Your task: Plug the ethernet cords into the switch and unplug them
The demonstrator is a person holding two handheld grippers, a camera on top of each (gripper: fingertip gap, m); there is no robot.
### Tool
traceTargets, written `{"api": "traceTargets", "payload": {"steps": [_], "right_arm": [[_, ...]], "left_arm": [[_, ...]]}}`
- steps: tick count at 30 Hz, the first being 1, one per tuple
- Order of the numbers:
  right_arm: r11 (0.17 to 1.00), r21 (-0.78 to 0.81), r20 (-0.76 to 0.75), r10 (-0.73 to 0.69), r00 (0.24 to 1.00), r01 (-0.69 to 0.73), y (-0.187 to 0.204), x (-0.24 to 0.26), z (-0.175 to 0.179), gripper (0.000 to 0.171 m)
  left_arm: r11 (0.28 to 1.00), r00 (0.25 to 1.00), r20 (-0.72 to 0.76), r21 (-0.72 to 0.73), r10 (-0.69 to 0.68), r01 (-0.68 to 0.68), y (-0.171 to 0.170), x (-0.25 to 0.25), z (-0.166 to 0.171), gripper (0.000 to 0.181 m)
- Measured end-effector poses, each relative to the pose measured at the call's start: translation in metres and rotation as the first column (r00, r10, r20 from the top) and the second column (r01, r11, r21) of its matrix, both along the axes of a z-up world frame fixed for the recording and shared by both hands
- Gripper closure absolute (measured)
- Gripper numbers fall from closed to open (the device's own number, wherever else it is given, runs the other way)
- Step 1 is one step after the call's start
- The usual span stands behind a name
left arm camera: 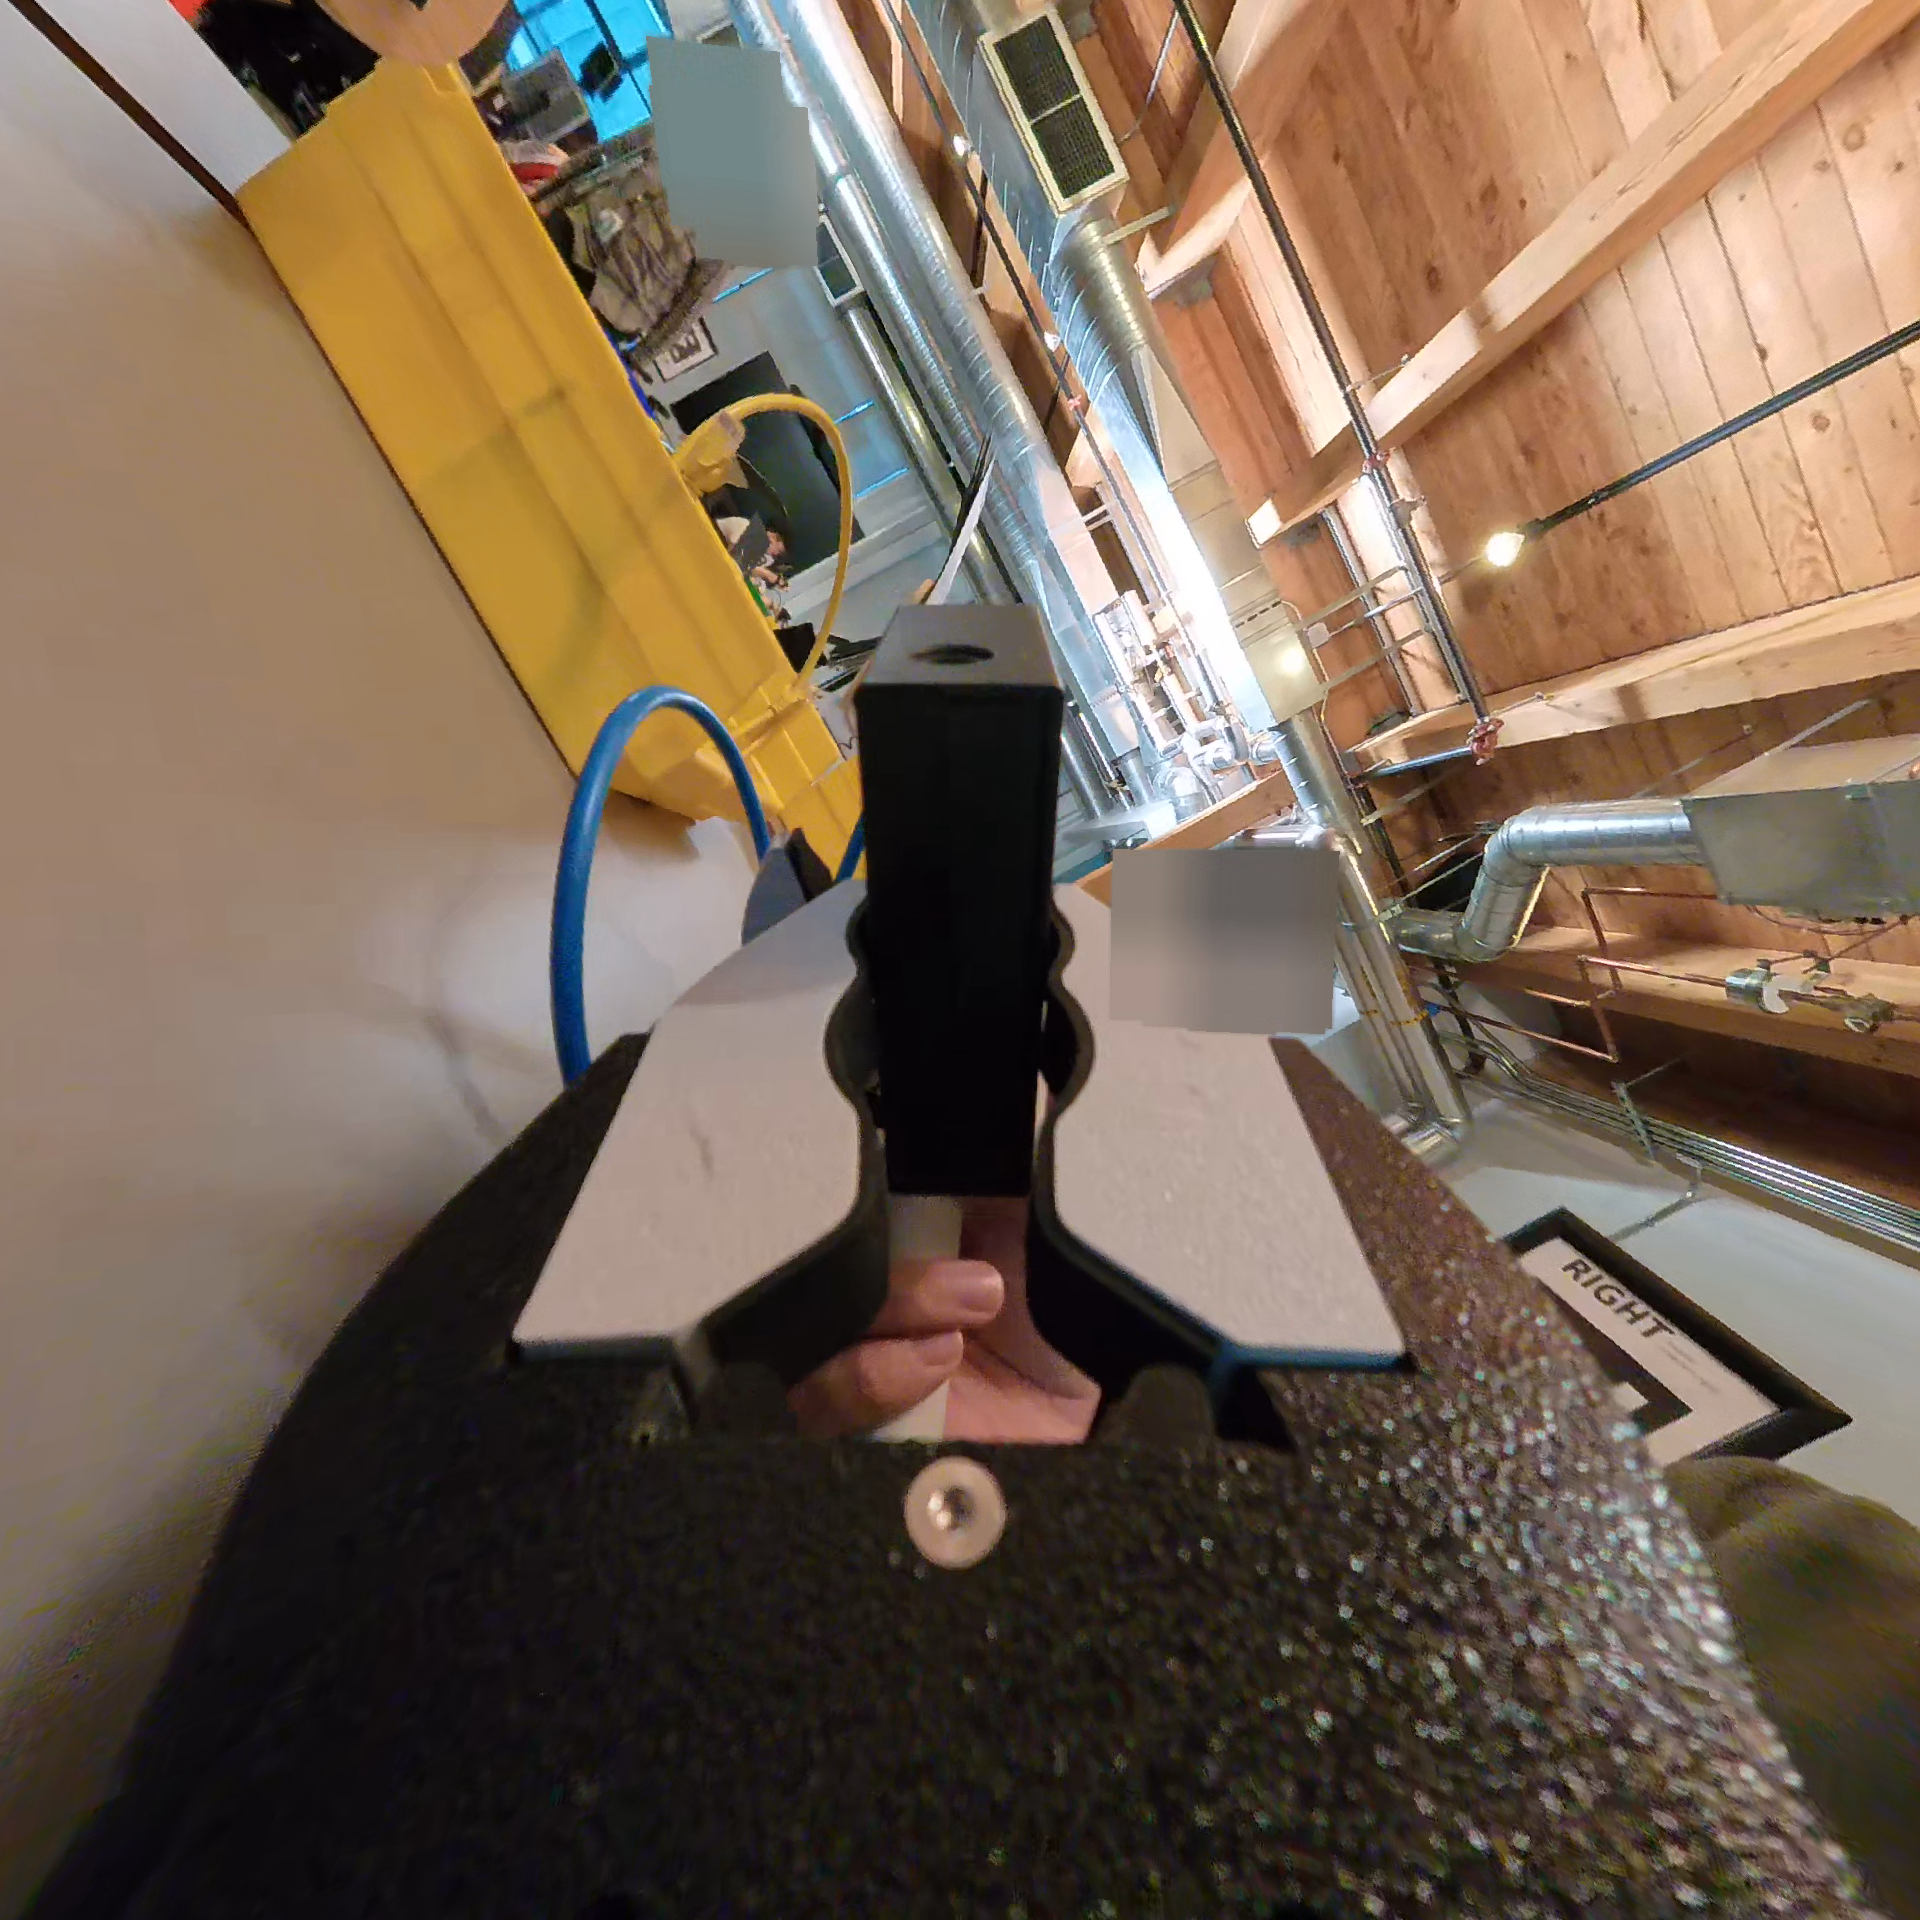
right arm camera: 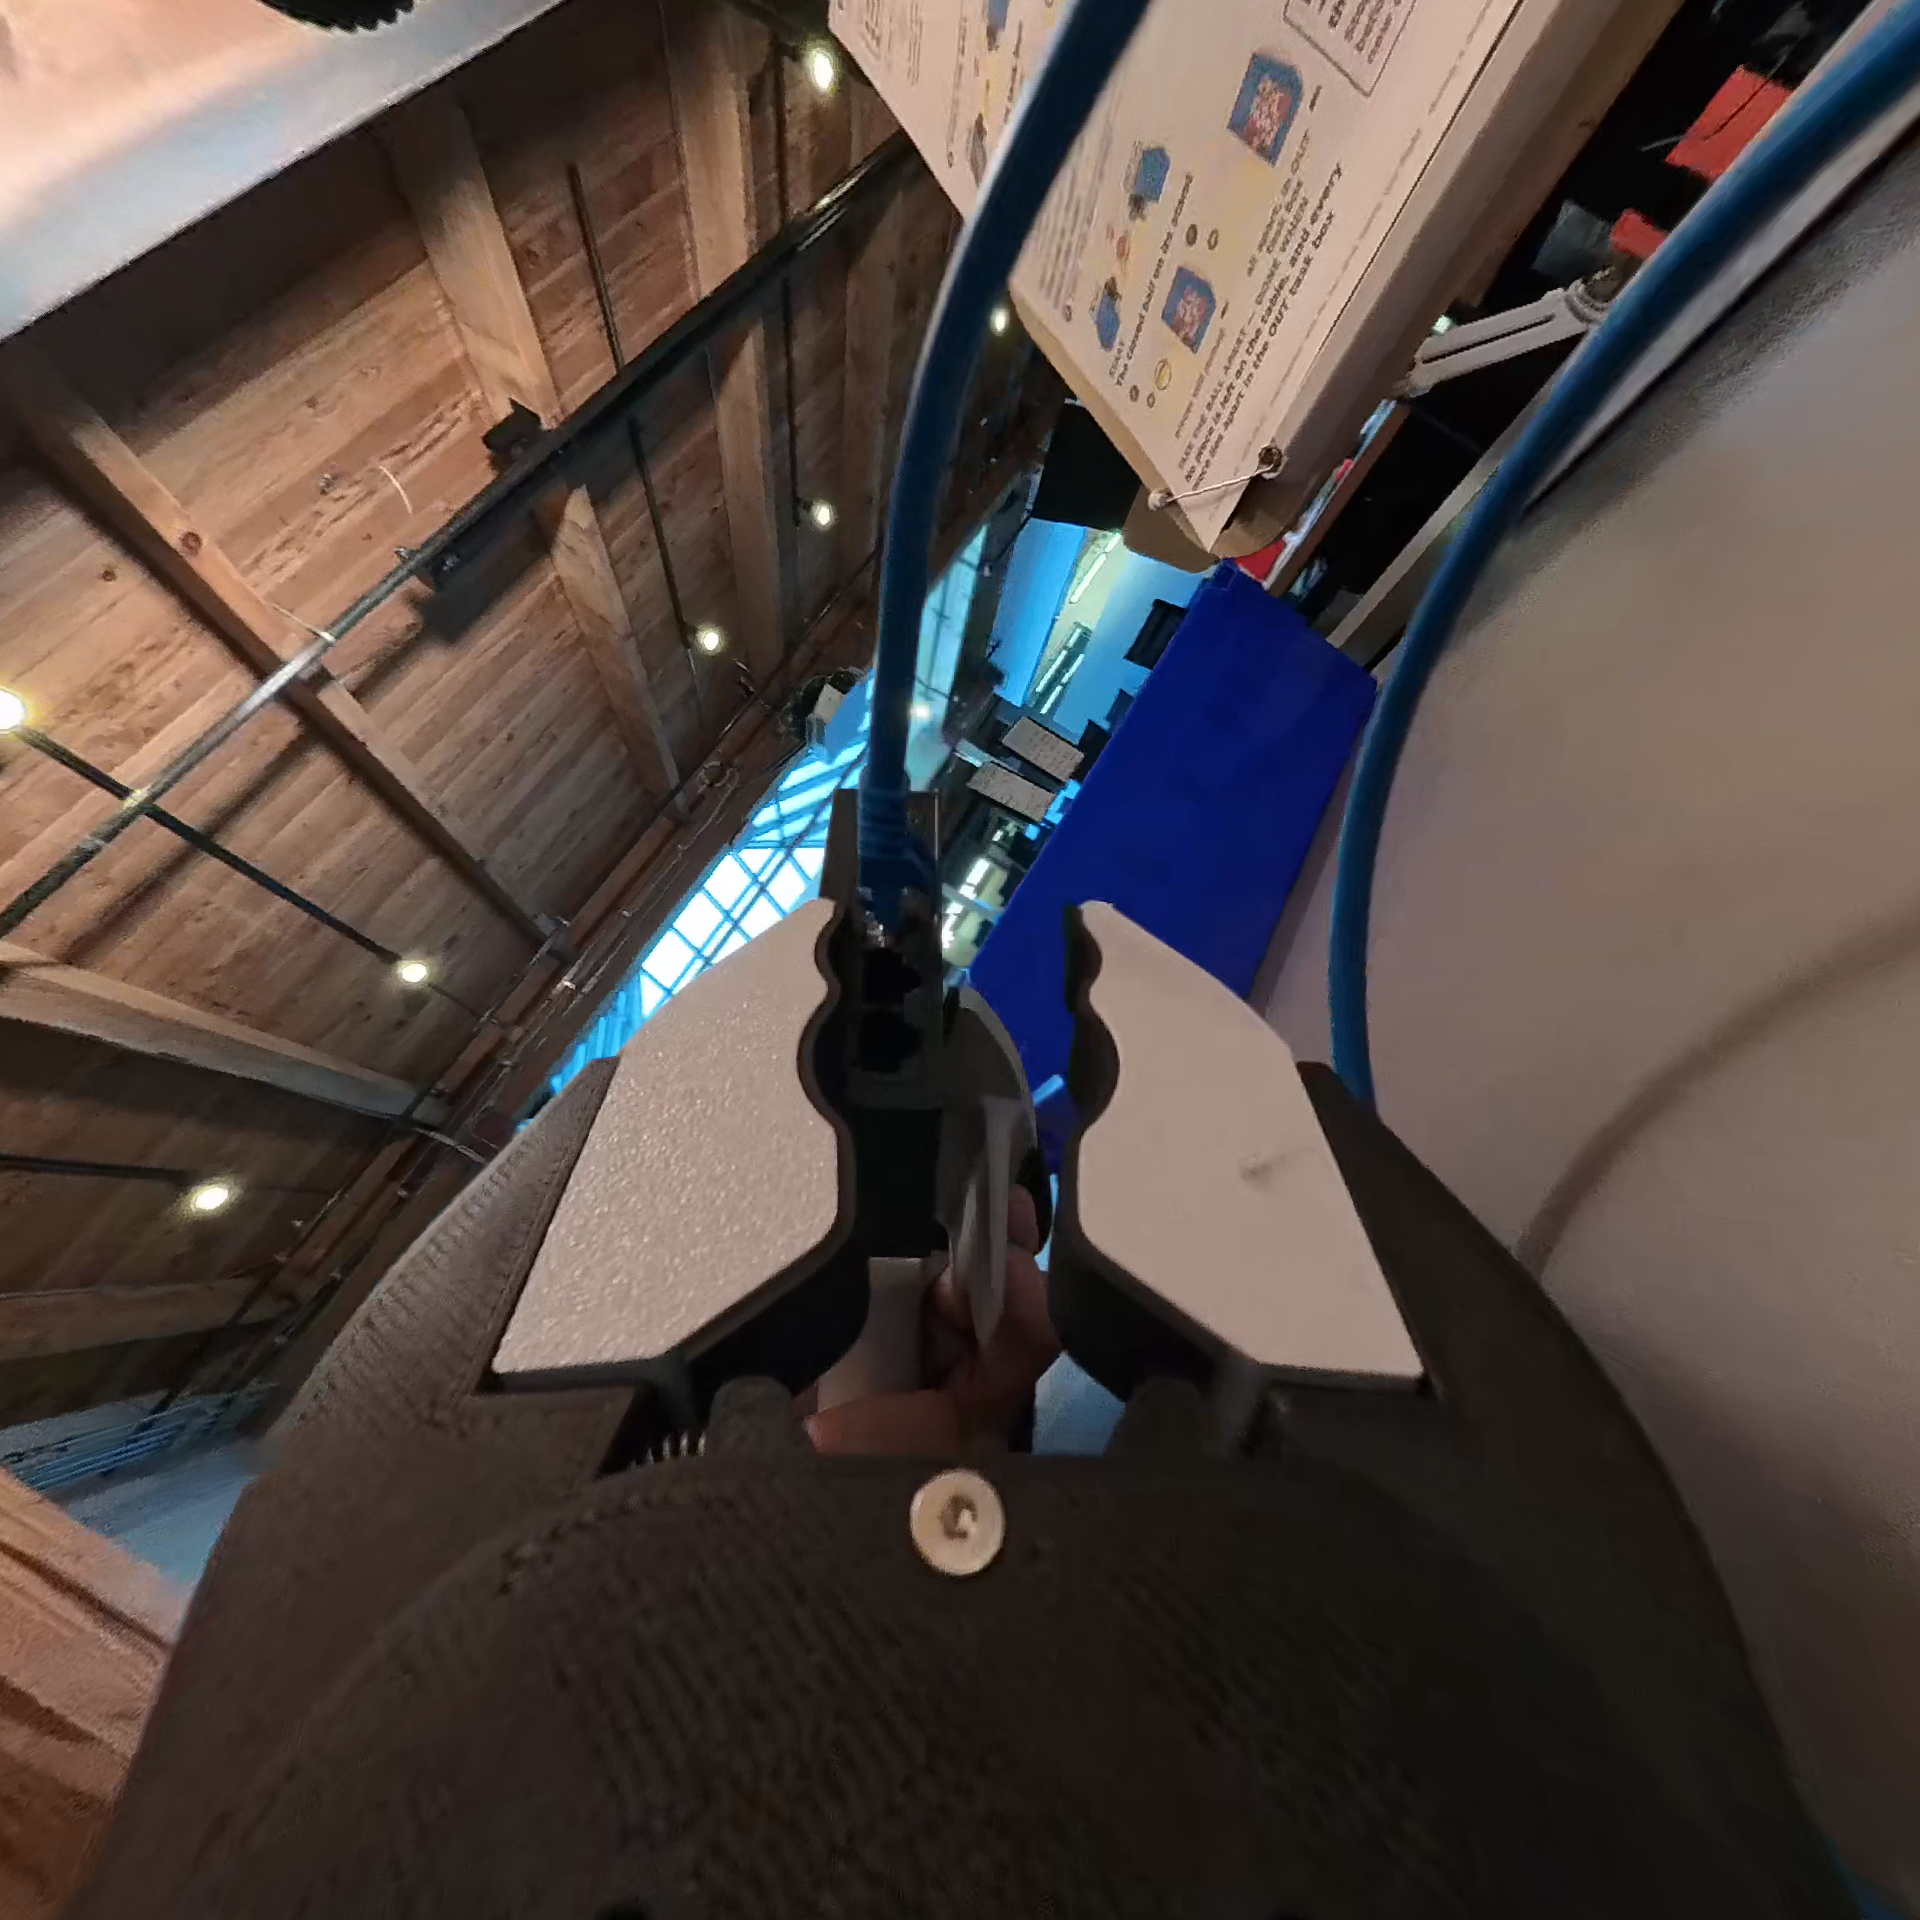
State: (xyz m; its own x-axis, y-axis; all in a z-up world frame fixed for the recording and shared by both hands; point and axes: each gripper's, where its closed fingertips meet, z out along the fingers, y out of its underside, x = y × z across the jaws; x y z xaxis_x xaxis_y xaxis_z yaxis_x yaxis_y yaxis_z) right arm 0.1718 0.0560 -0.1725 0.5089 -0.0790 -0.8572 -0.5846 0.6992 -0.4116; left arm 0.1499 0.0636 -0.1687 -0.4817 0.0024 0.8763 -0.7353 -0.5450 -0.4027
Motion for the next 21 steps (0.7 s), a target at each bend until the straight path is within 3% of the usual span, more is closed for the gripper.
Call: {"api": "traceTargets", "payload": {"steps": [8,21], "right_arm": [[1.0,0.018,0.025,-0.003,1.0,0.002,-0.0009,-0.0041,0.0038,0.157],[0.998,0.064,0.017,0.0,1.0,-0.001,-0.0018,-0.0042,0.0041,0.157]], "left_arm": [[1.0,1.0,-0.019,0.024,0.006,-0.006,-0.0017,0.0006,-0.0051,0.154],[1.0,1.0,-0.024,0.021,-0.009,0.009,-0.0043,-0.0012,-0.0054,0.154]]}}
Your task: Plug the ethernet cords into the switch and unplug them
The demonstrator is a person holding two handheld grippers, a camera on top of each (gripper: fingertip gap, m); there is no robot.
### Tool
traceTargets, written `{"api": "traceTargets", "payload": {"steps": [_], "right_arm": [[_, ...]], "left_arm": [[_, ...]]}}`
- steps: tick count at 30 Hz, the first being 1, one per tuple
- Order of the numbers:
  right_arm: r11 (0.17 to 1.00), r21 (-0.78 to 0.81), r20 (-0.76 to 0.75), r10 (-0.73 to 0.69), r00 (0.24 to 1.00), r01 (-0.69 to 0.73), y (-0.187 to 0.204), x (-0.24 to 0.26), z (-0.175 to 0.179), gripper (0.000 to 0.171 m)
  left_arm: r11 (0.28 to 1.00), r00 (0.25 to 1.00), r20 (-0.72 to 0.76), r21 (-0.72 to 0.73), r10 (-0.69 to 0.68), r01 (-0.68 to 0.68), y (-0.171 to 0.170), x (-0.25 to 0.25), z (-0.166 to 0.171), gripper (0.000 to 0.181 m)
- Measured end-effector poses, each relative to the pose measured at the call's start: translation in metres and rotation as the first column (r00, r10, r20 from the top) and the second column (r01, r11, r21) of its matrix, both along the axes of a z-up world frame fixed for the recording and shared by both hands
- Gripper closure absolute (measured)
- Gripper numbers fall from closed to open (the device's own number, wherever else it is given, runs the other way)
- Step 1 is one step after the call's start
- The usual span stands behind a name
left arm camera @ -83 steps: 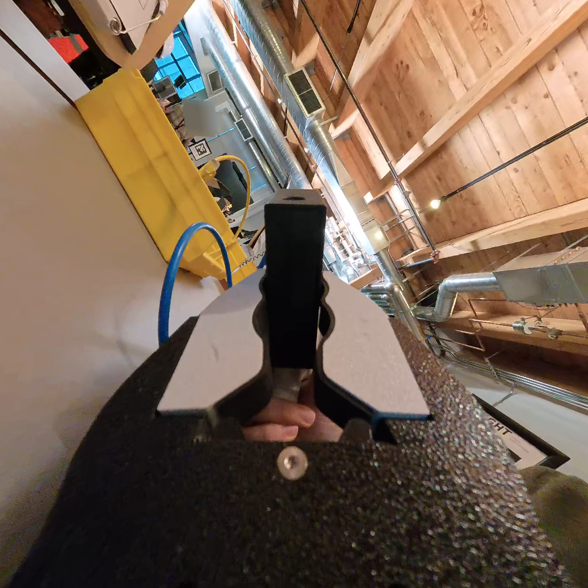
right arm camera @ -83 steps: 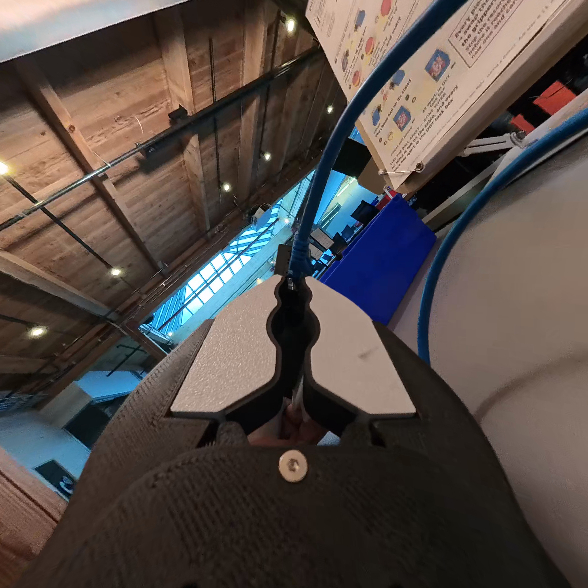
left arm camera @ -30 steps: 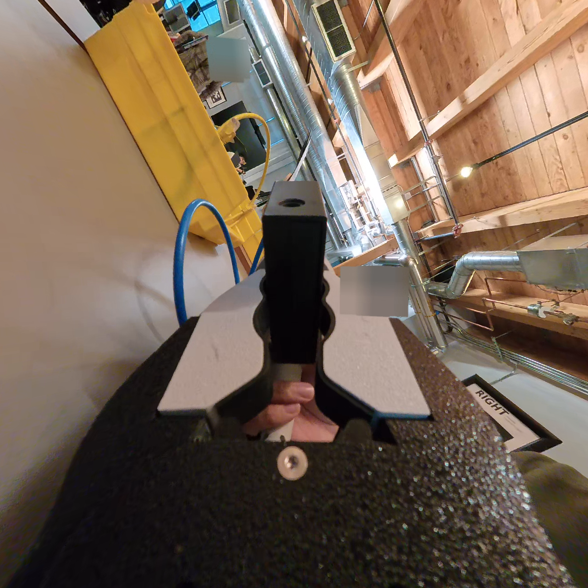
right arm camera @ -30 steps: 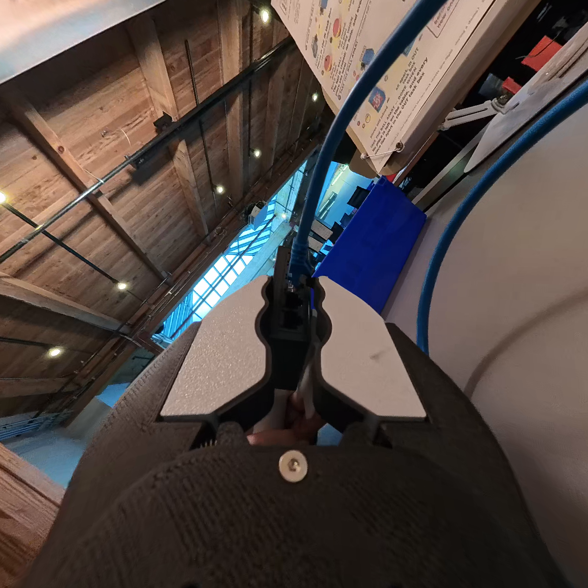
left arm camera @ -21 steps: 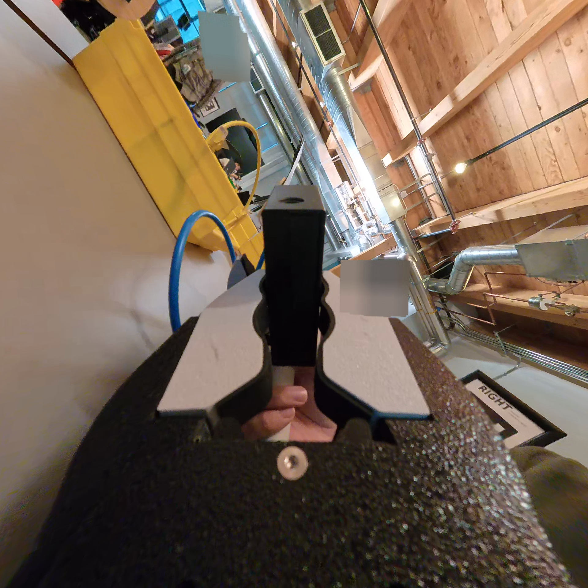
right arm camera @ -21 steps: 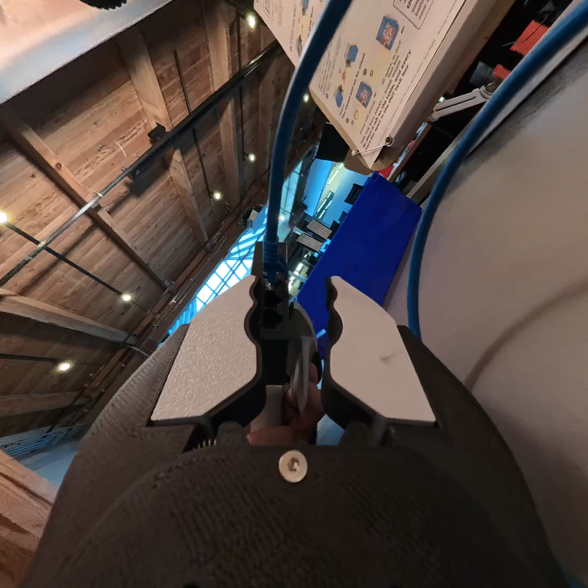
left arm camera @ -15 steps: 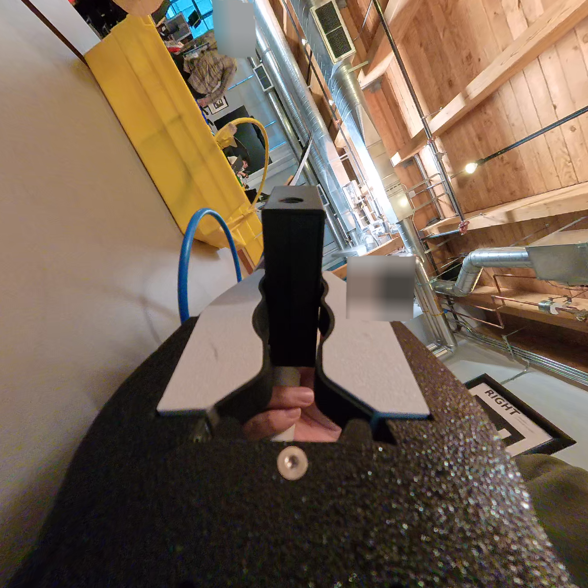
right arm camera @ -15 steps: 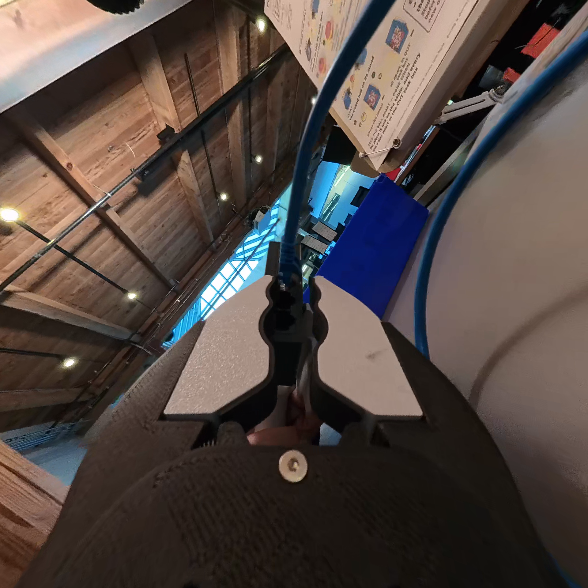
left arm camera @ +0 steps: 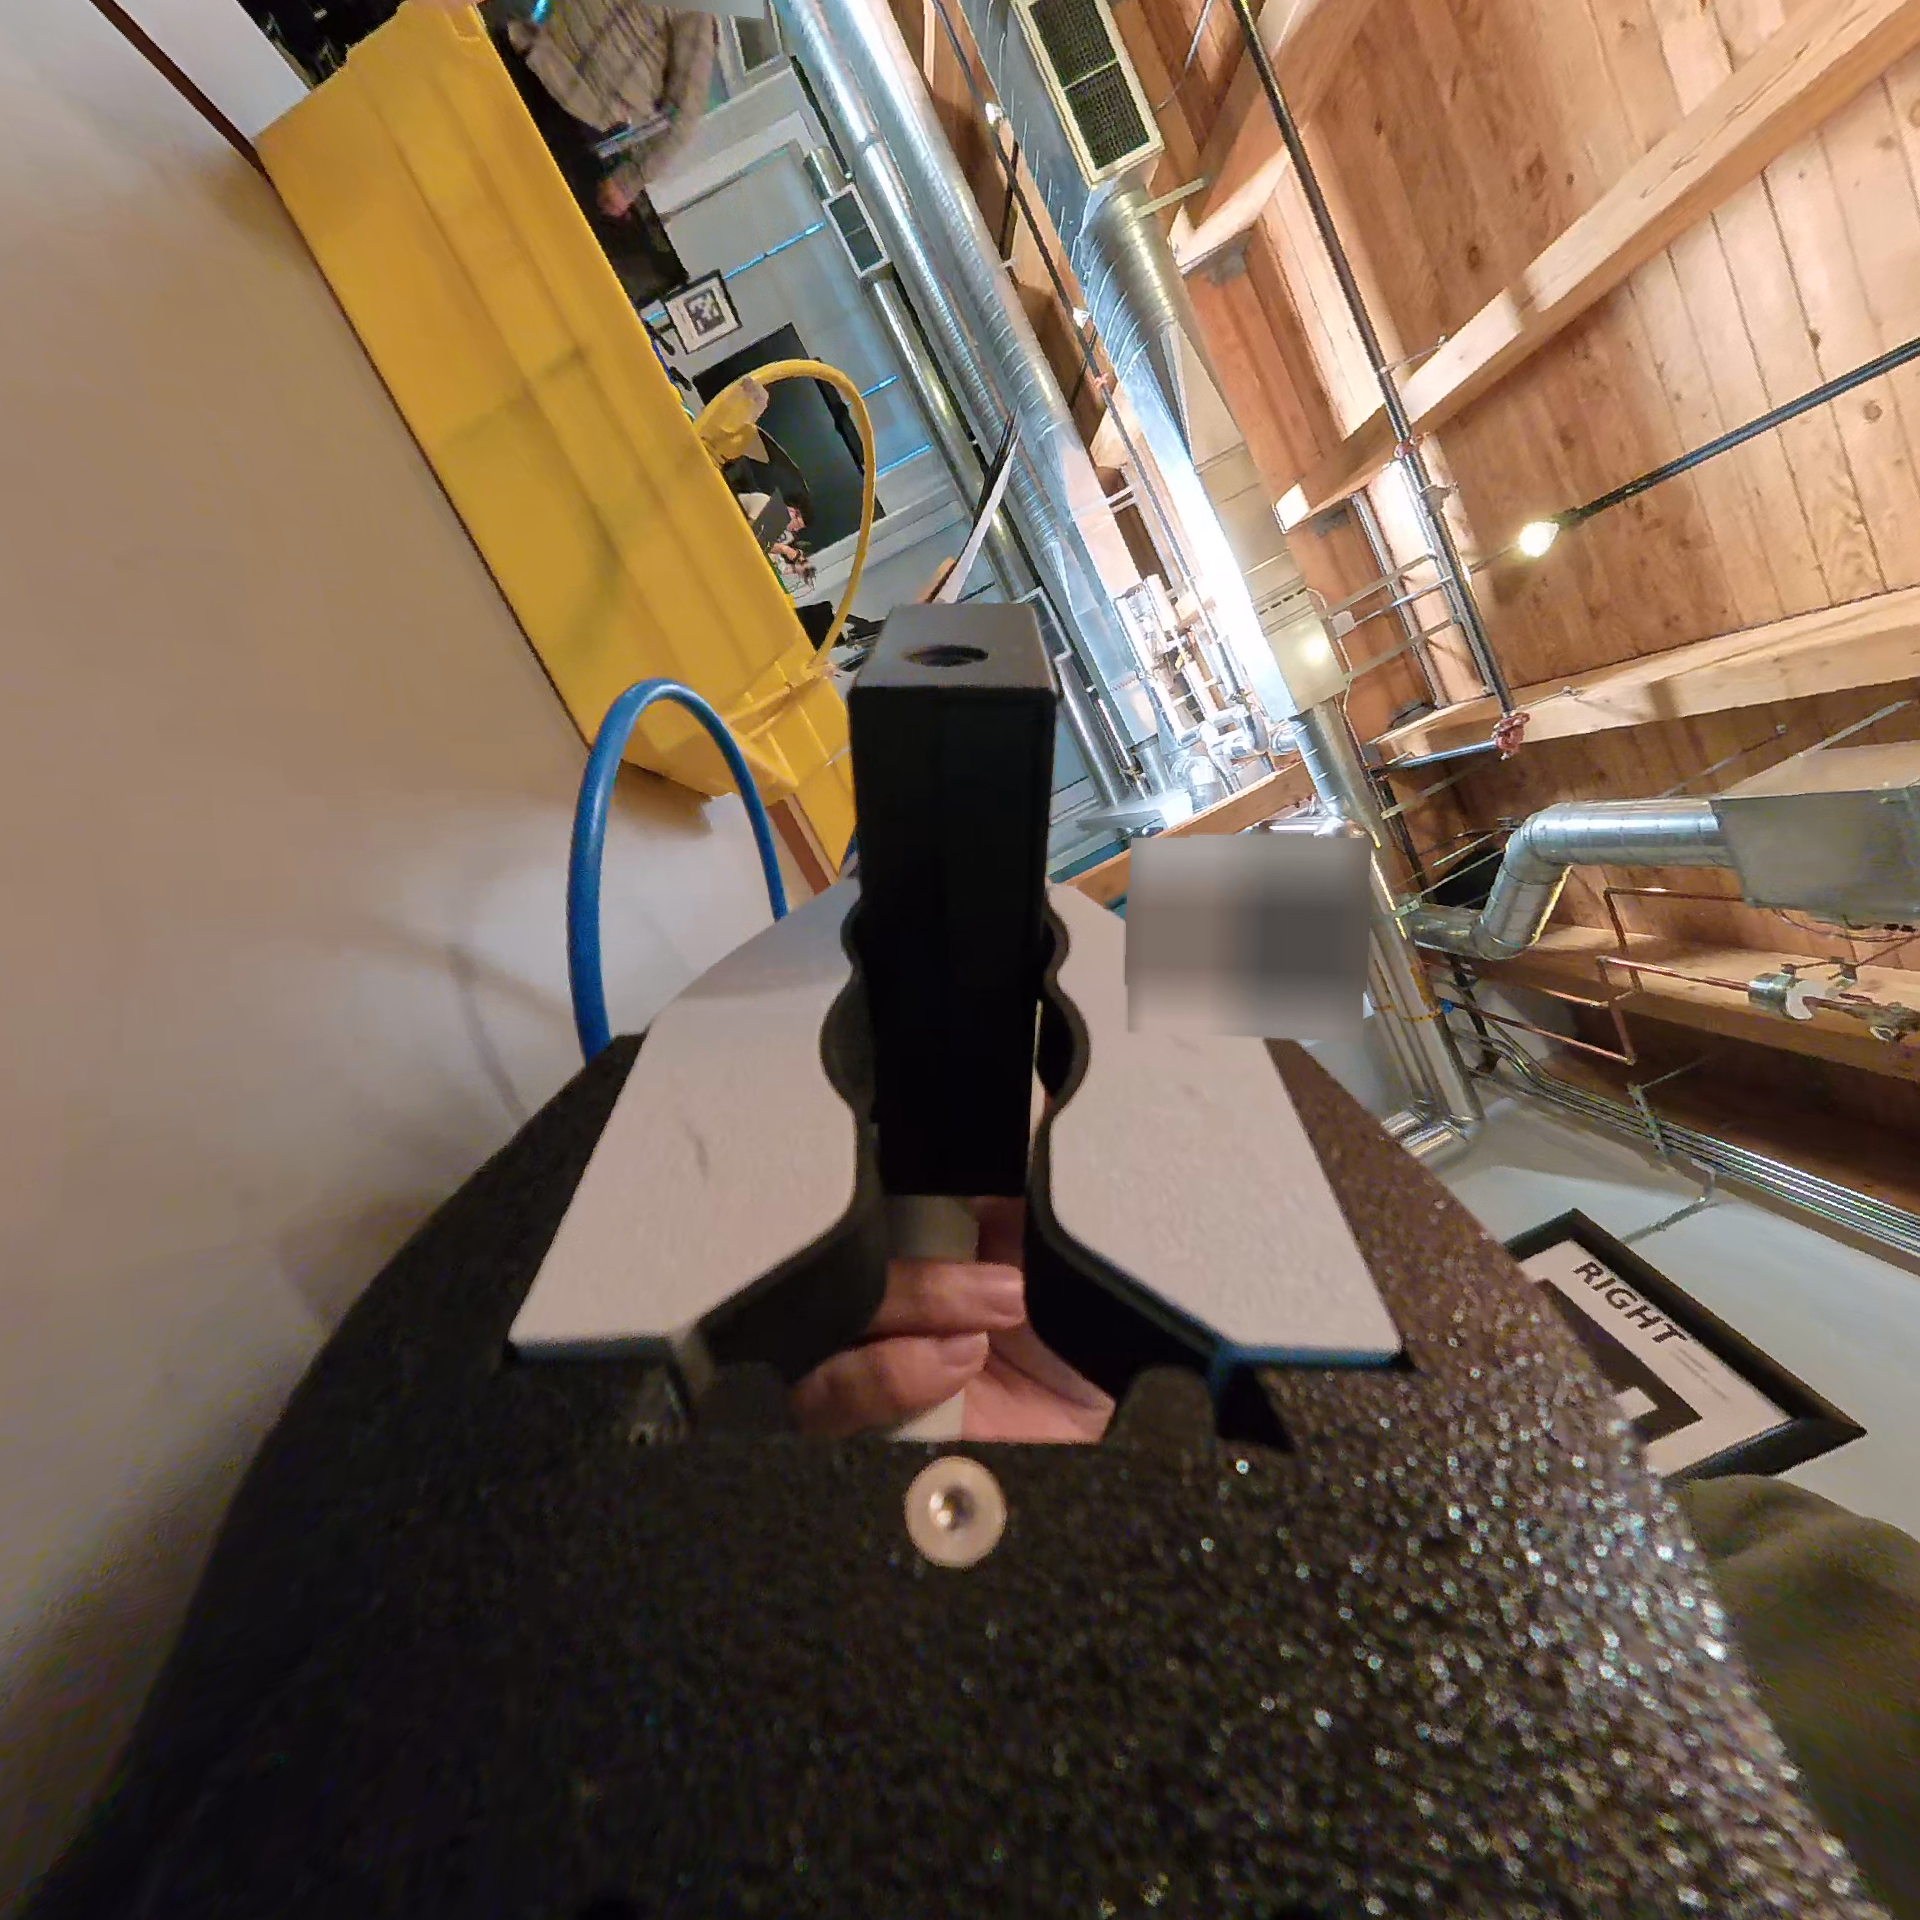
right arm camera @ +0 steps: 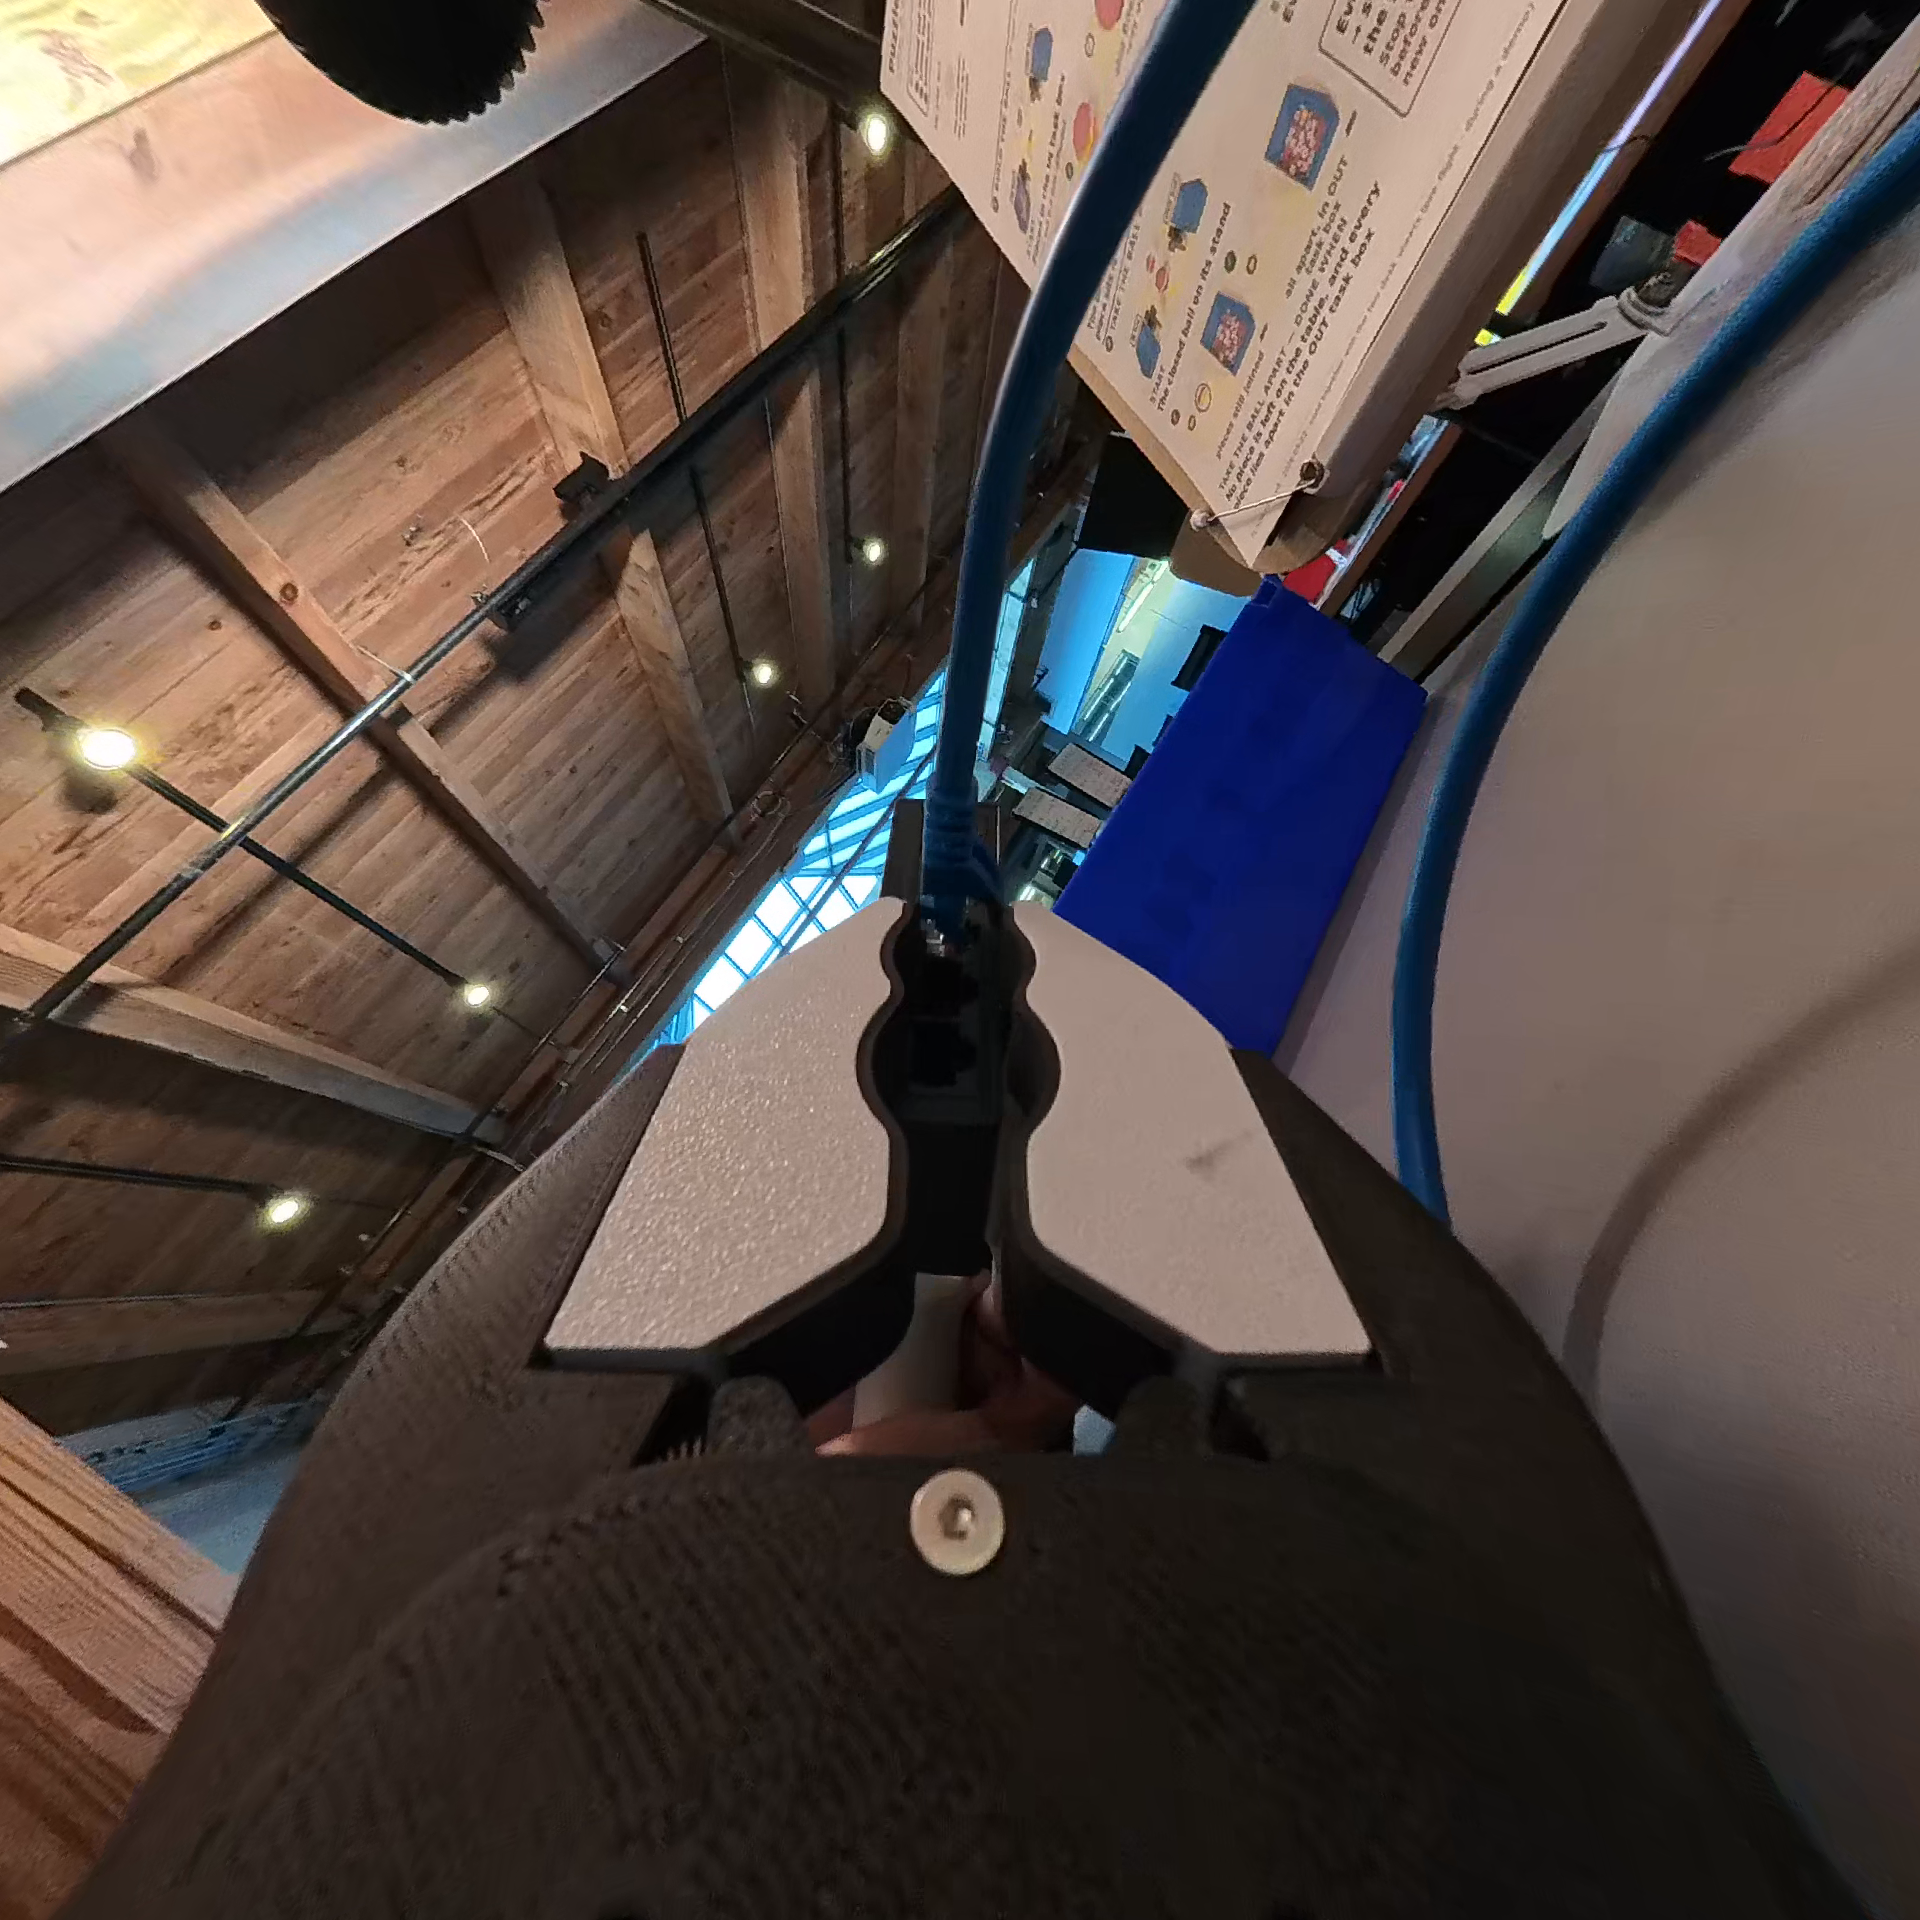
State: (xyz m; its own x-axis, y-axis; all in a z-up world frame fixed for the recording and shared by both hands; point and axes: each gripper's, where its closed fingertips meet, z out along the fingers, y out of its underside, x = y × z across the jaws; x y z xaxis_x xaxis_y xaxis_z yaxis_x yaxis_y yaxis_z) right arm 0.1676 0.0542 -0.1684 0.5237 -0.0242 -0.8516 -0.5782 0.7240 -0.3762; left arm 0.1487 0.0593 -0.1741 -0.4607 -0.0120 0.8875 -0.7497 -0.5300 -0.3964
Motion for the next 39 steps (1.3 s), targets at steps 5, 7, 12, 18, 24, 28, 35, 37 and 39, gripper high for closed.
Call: {"api": "traceTargets", "payload": {"steps": [5,7,12,18,24,28,35,37,39], "right_arm": [[0.999,-0.041,-0.013,-0.009,1.0,0.009,0.0,0.001,-0.003,0.158],[0.995,-0.102,-0.01,-0.023,1.0,0.022,0.0,0.002,-0.005,0.159],[0.991,-0.128,0.009,-0.032,0.999,0.033,0.002,0.001,-0.005,0.16],[0.992,-0.107,0.083,-0.055,0.995,0.064,-0.005,0.004,0.012,0.164],[0.964,-0.253,0.172,-0.034,0.985,0.077,-0.03,0.013,0.015,0.164],[0.899,-0.43,0.301,0.059,0.952,0.08,-0.023,0.002,0.036,0.163],[0.606,-0.791,0.395,0.403,0.825,0.082,-0.041,0.0,0.087,0.163],[0.459,-0.881,0.354,0.482,0.802,0.113,-0.06,0.011,0.092,0.164],[0.343,-0.929,0.316,0.531,0.786,0.141,-0.082,0.025,0.102,0.164]], "left_arm": [[1.0,1.0,-0.015,0.002,-0.011,0.011,-0.001,0.0,-0.004,0.154],[1.0,1.0,-0.02,0.005,-0.003,0.003,-0.001,0.001,-0.005,0.154],[0.999,0.999,0.002,0.009,0.043,-0.043,0.002,0.003,-0.004,0.154],[0.995,0.994,0.053,-0.025,0.1,-0.099,0.01,0.005,0.008,0.155],[0.985,0.986,0.028,-0.053,0.166,-0.164,0.036,0.016,0.009,0.154],[0.985,0.985,0.047,-0.057,0.165,-0.162,0.038,0.015,0.015,0.154],[0.977,0.977,0.047,-0.066,0.209,-0.205,0.059,0.02,0.02,0.154],[0.976,0.975,0.057,-0.059,0.214,-0.211,0.061,0.02,0.022,0.154],[0.977,0.976,0.061,-0.062,0.208,-0.204,0.062,0.019,0.024,0.154]]}}
